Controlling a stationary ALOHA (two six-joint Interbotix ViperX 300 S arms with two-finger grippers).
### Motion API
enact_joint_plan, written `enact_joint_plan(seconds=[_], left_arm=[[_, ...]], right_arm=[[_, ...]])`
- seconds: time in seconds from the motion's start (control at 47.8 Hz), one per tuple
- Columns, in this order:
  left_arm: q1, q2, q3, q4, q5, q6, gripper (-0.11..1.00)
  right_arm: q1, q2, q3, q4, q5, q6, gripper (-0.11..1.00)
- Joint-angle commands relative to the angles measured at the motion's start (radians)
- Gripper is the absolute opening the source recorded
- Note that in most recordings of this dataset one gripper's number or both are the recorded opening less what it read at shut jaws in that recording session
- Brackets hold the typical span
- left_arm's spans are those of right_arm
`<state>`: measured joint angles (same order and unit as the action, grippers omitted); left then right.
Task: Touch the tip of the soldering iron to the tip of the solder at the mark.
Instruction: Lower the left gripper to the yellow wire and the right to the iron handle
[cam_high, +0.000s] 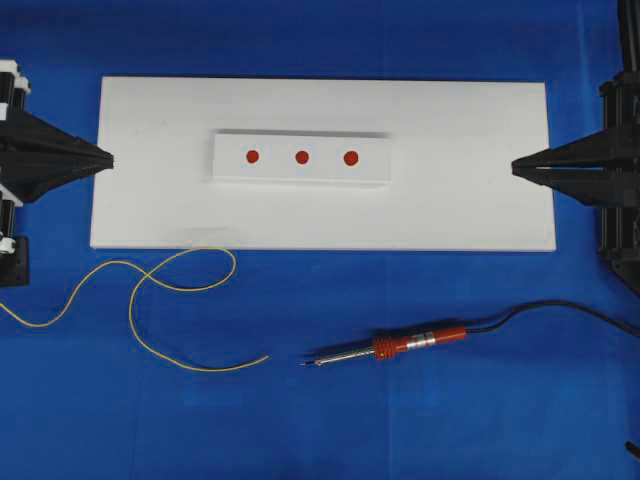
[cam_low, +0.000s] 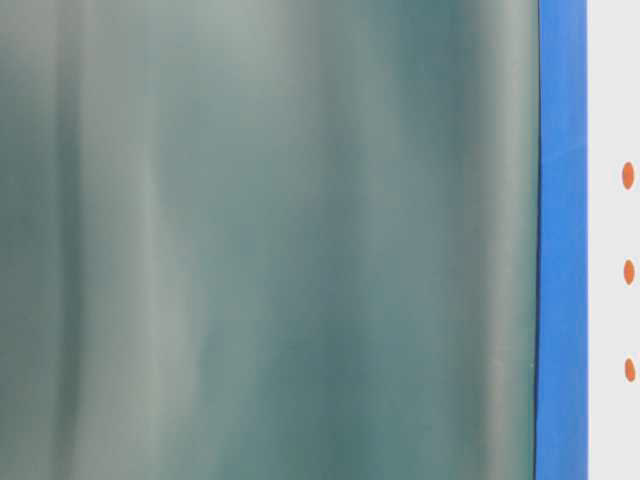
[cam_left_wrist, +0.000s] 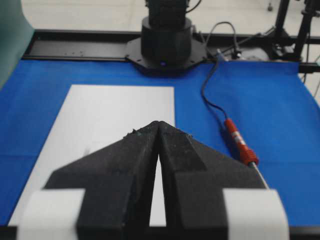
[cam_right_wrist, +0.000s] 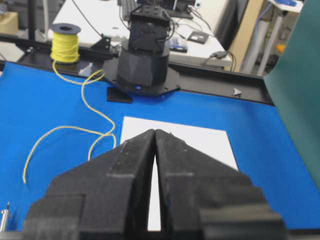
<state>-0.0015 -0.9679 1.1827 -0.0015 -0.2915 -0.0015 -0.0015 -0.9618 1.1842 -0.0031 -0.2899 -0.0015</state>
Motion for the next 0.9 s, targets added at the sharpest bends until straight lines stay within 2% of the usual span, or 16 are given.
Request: enact_joint_plan(seconds=[0.0, 0.125, 0.314, 0.46, 0.565, 0.648, 0.711, 0.753, 0.878], left_arm=[[-0.002, 0.011, -0.021, 0.000, 0.012, -0.006, 0.00], [-0.003, 0.012, -0.020, 0.000, 0.028, -0.008, 0.00], [-0.046, 0.014, -0.017, 0.002, 0.026, -0.006, 0.00], [-0.107, 0.031, -0.012, 0.002, 0.020, -0.006, 0.00], [-0.149, 0.055, -0.011, 0.002, 0.017, -0.008, 0.00], [-0.181, 0.086, -0.006, 0.002, 0.000, -0.008, 0.02], [-0.201, 0.114, -0.005, 0.002, -0.011, -0.012, 0.10], [-0.218, 0.137, -0.005, 0.000, -0.015, -0.017, 0.19], [-0.267, 0.219, -0.005, 0.000, -0.034, -0.046, 0.59]], right_arm=[[-0.002, 0.011, -0.034, 0.006, -0.006, 0.012, 0.00], [-0.003, 0.032, -0.060, 0.006, 0.032, 0.020, -0.06], [0.026, 0.044, -0.069, 0.006, 0.055, 0.055, -0.06], [0.084, 0.060, -0.067, 0.006, 0.055, 0.097, -0.06], [0.123, 0.074, -0.064, 0.006, 0.061, 0.115, 0.00], [0.144, 0.091, -0.063, 0.006, 0.069, 0.137, 0.13], [0.153, 0.106, -0.060, 0.006, 0.074, 0.153, 0.28], [0.160, 0.117, -0.058, 0.006, 0.077, 0.163, 0.40], [0.179, 0.167, -0.049, 0.006, 0.097, 0.178, 0.78]])
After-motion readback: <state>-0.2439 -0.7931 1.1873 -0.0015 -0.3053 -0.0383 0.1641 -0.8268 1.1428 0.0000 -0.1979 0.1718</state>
